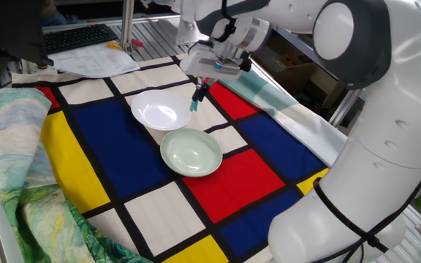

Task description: Use a clamp

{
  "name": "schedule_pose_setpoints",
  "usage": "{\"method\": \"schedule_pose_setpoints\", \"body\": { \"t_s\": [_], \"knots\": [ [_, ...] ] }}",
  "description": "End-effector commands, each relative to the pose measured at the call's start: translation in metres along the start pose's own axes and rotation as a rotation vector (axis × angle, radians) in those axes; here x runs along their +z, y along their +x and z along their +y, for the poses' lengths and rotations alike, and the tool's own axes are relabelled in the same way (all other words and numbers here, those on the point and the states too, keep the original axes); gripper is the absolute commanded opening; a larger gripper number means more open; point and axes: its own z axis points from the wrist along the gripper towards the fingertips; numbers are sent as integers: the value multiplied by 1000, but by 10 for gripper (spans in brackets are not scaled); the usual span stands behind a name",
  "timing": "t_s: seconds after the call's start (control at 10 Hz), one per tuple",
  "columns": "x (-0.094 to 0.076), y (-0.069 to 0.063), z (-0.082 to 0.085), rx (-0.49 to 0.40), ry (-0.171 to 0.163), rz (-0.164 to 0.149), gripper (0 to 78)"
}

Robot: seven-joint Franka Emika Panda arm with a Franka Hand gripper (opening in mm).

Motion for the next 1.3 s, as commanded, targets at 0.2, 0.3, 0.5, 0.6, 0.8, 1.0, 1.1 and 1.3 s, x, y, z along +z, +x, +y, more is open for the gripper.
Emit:
{"method": "schedule_pose_setpoints", "body": {
  "t_s": [0.2,0.3,0.5,0.6,0.8,1.0,1.1,1.3],
  "knots": [
    [-6,34,-38,-46,-2,18,12],
    [-6,40,-45,-49,-8,17,12],
    [2,54,-62,-68,-26,8,12],
    [7,61,-72,-82,-28,2,12],
    [13,67,-87,-99,-53,0,12],
    [16,71,-97,-114,-58,0,12],
    [17,73,-99,-116,-60,0,12],
    [22,77,-101,-128,-69,-7,12]
  ]
}}
